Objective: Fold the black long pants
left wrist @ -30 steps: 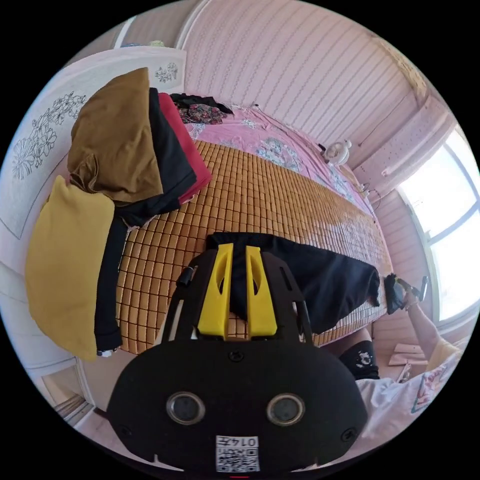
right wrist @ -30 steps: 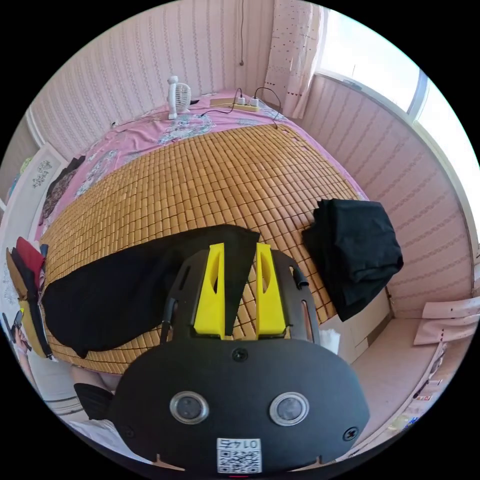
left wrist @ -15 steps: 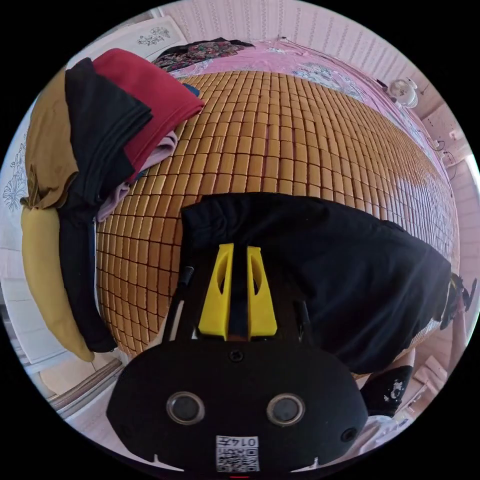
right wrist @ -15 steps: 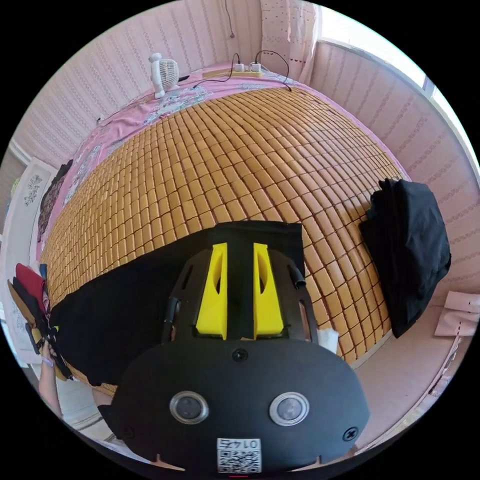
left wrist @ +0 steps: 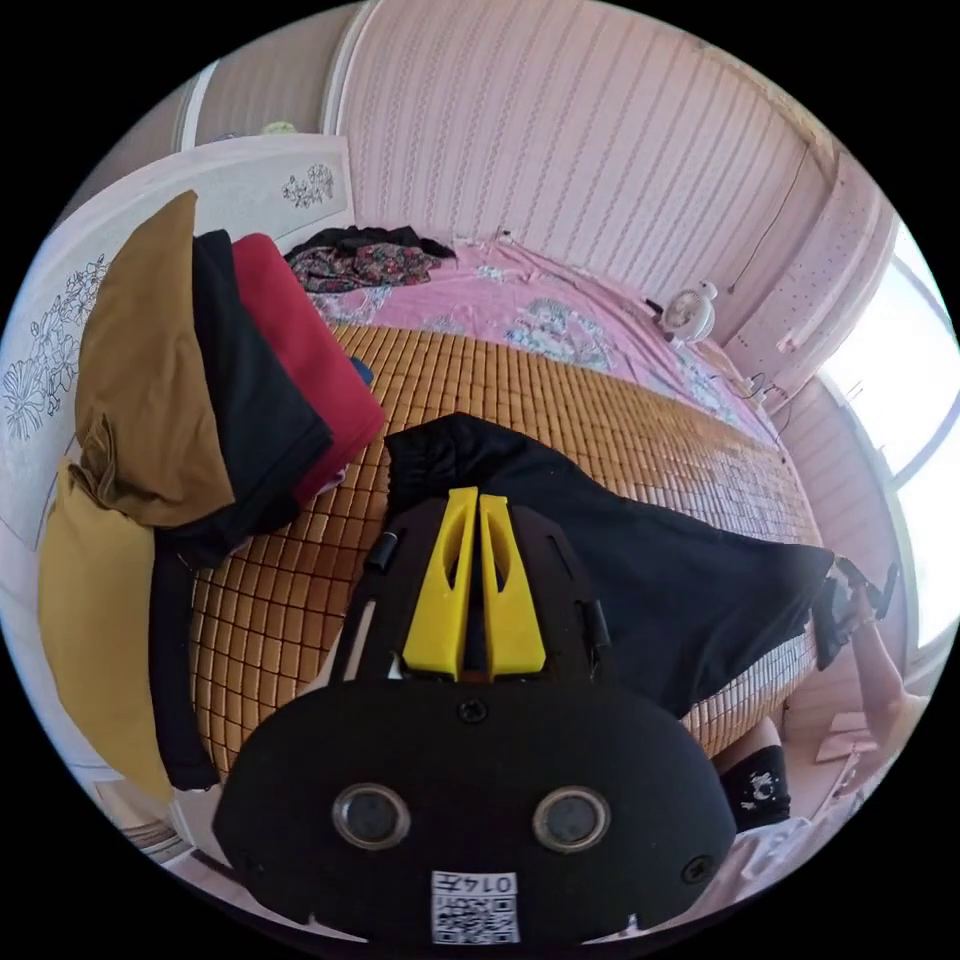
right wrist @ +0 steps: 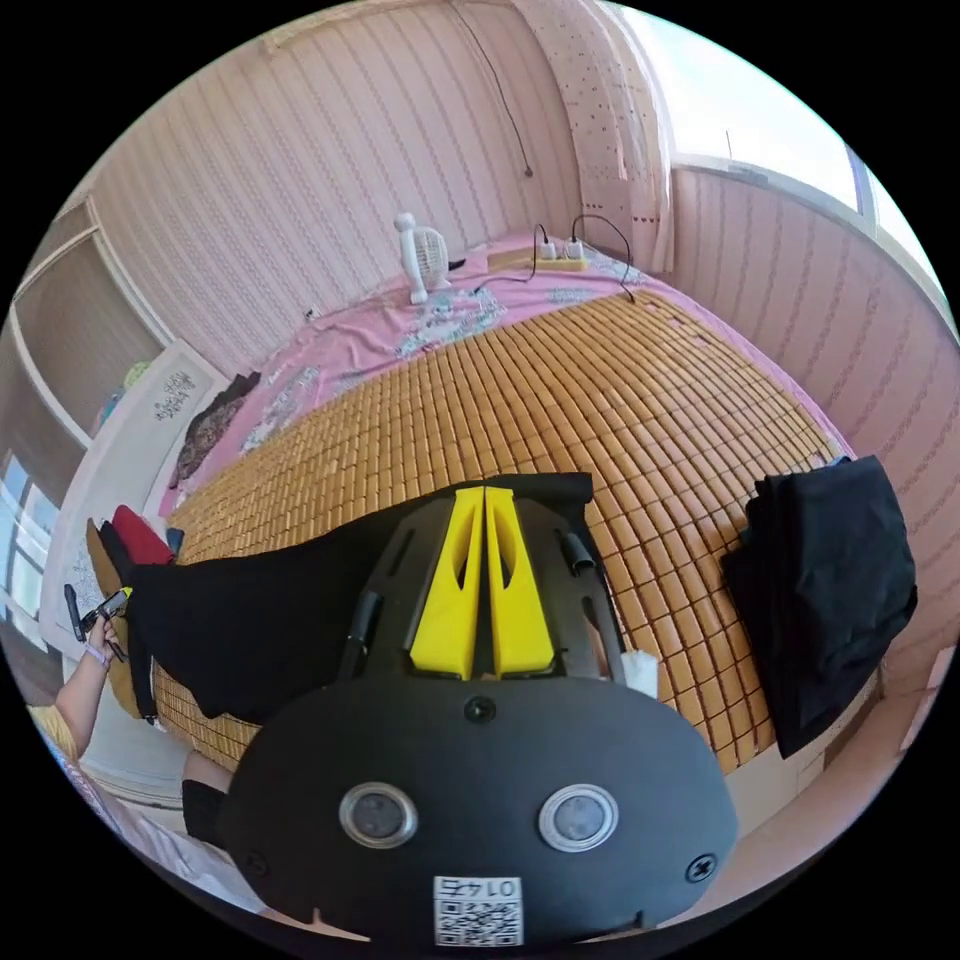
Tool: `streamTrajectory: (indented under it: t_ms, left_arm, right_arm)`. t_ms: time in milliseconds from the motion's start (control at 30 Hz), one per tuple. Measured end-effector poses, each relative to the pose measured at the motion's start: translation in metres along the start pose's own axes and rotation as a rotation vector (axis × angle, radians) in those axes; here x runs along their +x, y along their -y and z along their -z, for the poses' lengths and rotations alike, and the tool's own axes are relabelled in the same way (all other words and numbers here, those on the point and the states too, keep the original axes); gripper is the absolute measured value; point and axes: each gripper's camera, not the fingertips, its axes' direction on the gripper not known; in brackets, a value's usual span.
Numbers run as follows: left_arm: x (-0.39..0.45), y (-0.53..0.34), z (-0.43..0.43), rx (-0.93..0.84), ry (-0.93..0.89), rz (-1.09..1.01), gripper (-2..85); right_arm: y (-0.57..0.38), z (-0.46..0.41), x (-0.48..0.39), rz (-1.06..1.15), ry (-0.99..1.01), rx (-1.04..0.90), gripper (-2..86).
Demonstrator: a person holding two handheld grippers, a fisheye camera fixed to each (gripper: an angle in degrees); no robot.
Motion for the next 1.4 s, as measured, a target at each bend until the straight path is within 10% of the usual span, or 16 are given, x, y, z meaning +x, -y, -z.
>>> streamTrajectory:
  t_ms: [300, 700, 1400]
  left_arm:
    - [-0.052, -0.09, 0.104, 0.284, -0.207, 0.092, -1.0]
    - [-0.117, -0.3, 0.086, -0.031, 0.038, 0.532, -1.0]
    - [0.006, -0.081, -0.104, -0.099, 0.277, 0.073, -1.0]
  right_arm:
    - [-0.14, 0.182, 0.034, -0.09, 0.193, 0.357, 0.0]
    - [-0.292, 0.131, 0.066, -0.284, -0.009, -0.062, 5.7]
    - [-0.13, -0.112, -0.071, 0.222, -0.279, -0.185, -0.2]
